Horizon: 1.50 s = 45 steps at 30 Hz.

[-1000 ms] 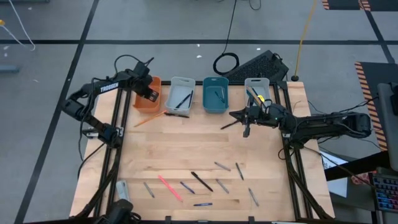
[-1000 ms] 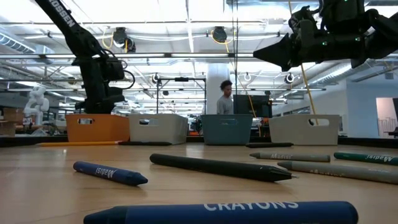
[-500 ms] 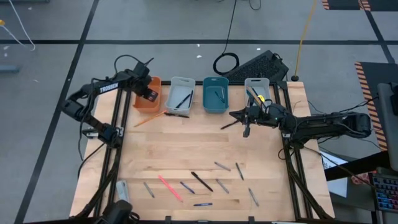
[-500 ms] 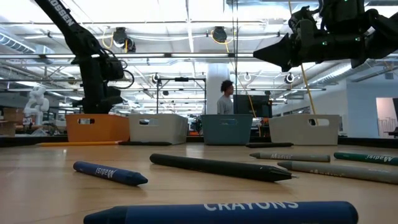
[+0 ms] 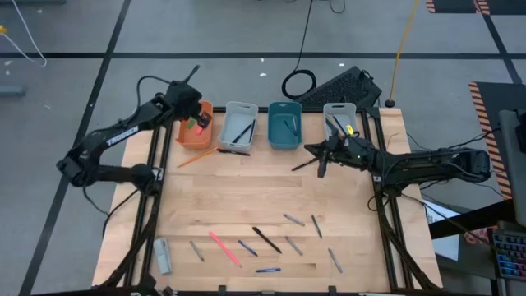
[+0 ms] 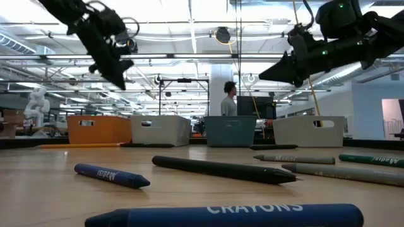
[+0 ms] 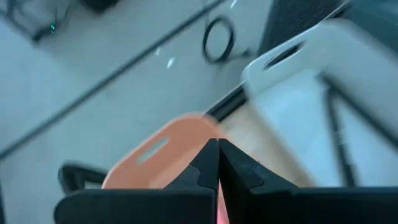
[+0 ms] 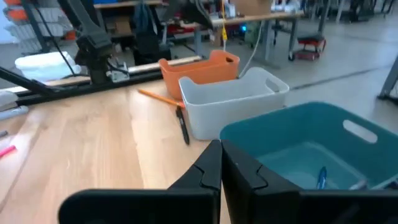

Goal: Sort crayons/erasers/pens/pencils in bins
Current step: Put the black pen into the left gray bin

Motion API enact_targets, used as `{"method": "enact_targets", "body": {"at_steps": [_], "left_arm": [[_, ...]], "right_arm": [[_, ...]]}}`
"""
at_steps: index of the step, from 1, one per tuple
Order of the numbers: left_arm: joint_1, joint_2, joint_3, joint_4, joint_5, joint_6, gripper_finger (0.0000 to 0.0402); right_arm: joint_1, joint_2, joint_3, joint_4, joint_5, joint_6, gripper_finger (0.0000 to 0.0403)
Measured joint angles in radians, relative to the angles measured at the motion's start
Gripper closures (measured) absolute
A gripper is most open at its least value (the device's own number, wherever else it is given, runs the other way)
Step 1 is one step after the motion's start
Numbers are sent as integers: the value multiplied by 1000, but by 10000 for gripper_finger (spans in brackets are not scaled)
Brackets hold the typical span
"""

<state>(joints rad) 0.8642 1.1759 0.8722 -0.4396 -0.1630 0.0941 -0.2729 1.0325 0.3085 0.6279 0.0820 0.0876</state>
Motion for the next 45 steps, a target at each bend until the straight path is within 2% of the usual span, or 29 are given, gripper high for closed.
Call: {"method": "enact_targets", "body": {"at_steps": [6, 12, 18, 22, 27, 34, 39, 45], "left_arm": [[-134, -89, -58, 104, 14, 24, 393], [-244, -174, -246, 353, 104, -50, 390], [-367, -244, -436, 604, 114, -72, 396], [-430, -266, -527, 725, 114, -95, 394], [-482, -274, -590, 843, 114, -126, 382], [-513, -274, -596, 865, 110, -129, 398], [-518, -274, -596, 865, 107, -143, 386], [-520, -274, -596, 864, 102, -150, 393]], "right_arm": [[39, 0, 81, -167, 27, 13, 403], [88, 0, 172, -444, 27, 43, 403], [77, 0, 261, -747, 25, -3, 403], [46, 8, 293, -847, 21, -50, 396], [23, 107, 325, -898, -9, -112, 375], [20, 290, 441, -1001, -6, -239, 334], [1, 402, 517, -1094, -6, -344, 303], [-30, 490, 545, -1118, -7, -432, 294]]}}
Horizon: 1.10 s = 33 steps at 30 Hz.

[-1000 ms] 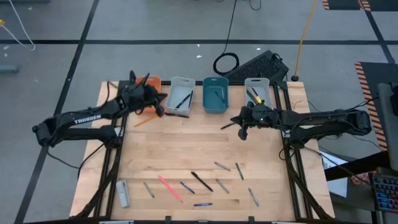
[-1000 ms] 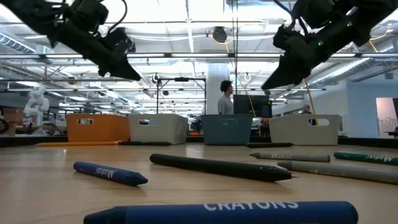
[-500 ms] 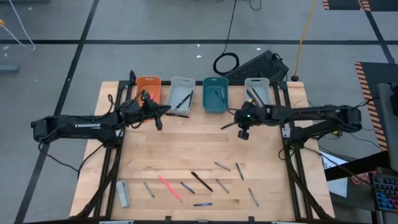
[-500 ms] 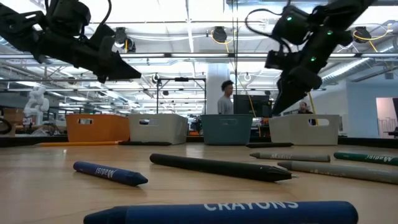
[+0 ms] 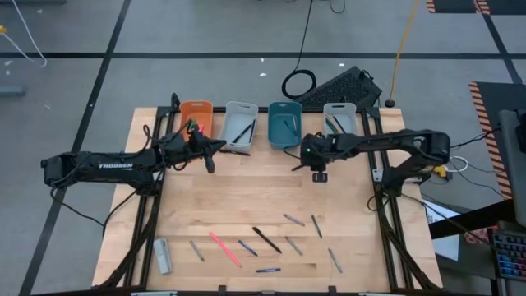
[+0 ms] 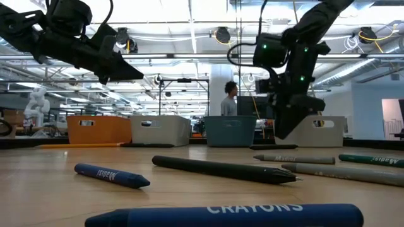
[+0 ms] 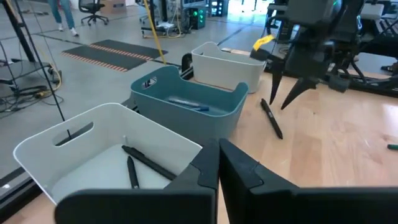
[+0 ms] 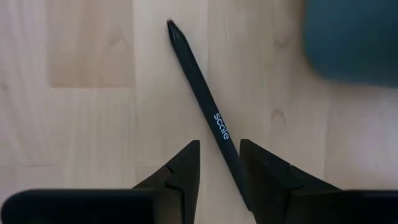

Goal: Sort crayons/erasers/pens/pencils in bins
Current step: Put the black pen into the left gray bin

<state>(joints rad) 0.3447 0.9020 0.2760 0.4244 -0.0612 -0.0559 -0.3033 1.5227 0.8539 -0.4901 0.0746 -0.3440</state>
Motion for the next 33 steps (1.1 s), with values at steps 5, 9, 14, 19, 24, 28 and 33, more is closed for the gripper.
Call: {"method": "enact_targets", "body": {"at_steps": [5, 9, 14, 19, 24, 28, 33], "left_arm": [[0, 0, 0, 0, -1, -2, 396], [0, 0, 0, -1, -19, -2, 383], [0, 0, 0, -1, -18, -2, 391], [0, 0, 0, -3, -18, -2, 396], [-3, 0, 0, -4, -18, -3, 383], [-3, 0, 0, -4, -18, -2, 393], [-3, 0, 0, -4, -18, -2, 394]], "right_arm": [[-26, 31, 0, -1, 0, -31, 297], [-46, 30, 0, 6, -1, -71, 297], [-81, 43, 0, 6, -45, -98, 297], [-90, 95, 3, 9, -51, -117, 298], [-90, 124, 5, -1, -54, -110, 298], [-90, 121, 3, -27, -94, -56, 307], [-89, 124, 3, -70, -113, 23, 341]]}}
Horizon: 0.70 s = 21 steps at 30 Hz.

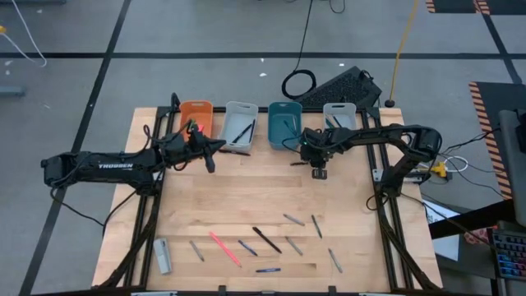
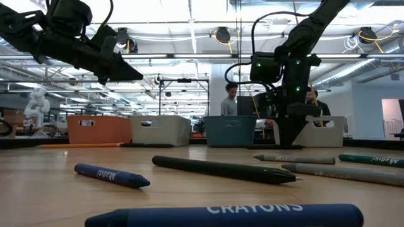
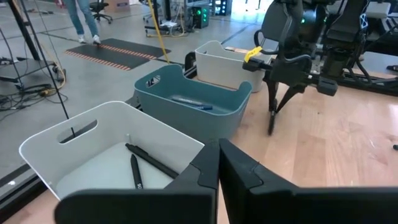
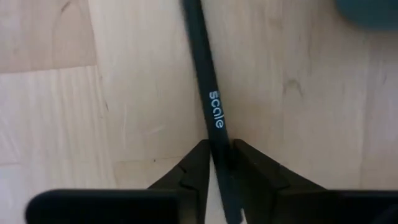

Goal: Sort crayons/erasers/pens/pencils in bins
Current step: Put the black pen into the left gray bin

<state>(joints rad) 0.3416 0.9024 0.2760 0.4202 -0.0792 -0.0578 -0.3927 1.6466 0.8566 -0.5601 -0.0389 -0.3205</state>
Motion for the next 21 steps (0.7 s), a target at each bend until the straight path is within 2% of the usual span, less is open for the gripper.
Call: {"method": "enact_targets", "body": {"at_steps": [6, 14, 21], "left_arm": [[-6, 0, 0, 0, 0, -4, 382], [-19, 0, 0, -9, -21, -4, 398], [-18, 0, 0, -16, -28, -3, 388]], "right_arm": [[1, 0, -1, -13, -18, 80, 376], [1, -30, -3, -3, -147, 181, 363], [21, -116, -7, 6, -232, 248, 372]]}}
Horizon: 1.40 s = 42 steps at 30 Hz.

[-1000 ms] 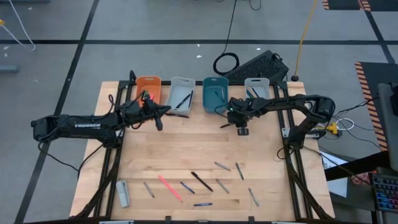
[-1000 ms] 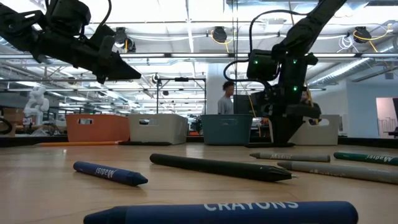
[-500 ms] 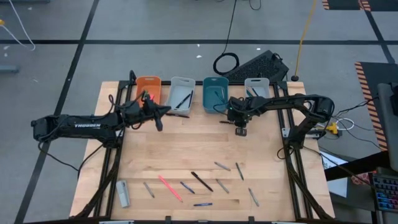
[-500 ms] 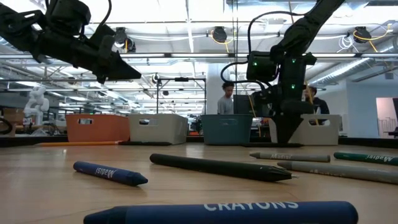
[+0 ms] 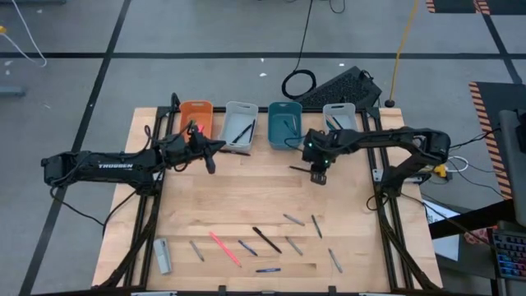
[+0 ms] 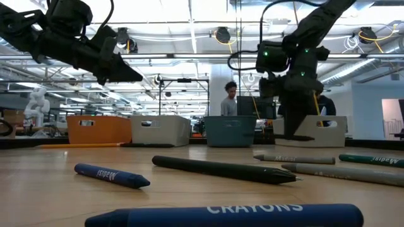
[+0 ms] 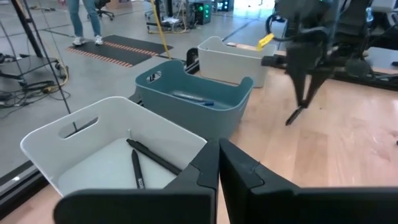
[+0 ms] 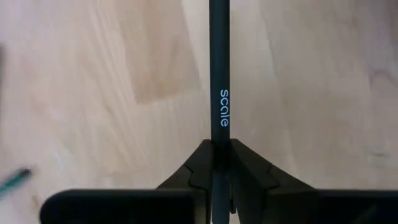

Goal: Sort crayons/erasers/pens/pencils in bins
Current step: Put the black pen into the left gray bin

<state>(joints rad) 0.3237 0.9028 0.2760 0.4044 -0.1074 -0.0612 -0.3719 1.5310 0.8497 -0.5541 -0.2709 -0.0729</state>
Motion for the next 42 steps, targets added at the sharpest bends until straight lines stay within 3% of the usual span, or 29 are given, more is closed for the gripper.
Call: {"method": "enact_targets", "body": {"at_steps": [9, 19, 31, 42], "left_arm": [[0, 0, 0, -21, -33, -2, 388], [0, 0, 0, -19, -146, 0, 394], [0, -23, 0, -65, -227, 16, 390], [0, -118, 0, -132, -232, 49, 394]], "right_arm": [[51, -60, 0, 125, -60, 147, 370], [109, -62, 1, 554, -72, 327, 370], [116, 68, 4, 1256, 144, 525, 370], [70, 241, 217, 1305, 287, 540, 371]]}}
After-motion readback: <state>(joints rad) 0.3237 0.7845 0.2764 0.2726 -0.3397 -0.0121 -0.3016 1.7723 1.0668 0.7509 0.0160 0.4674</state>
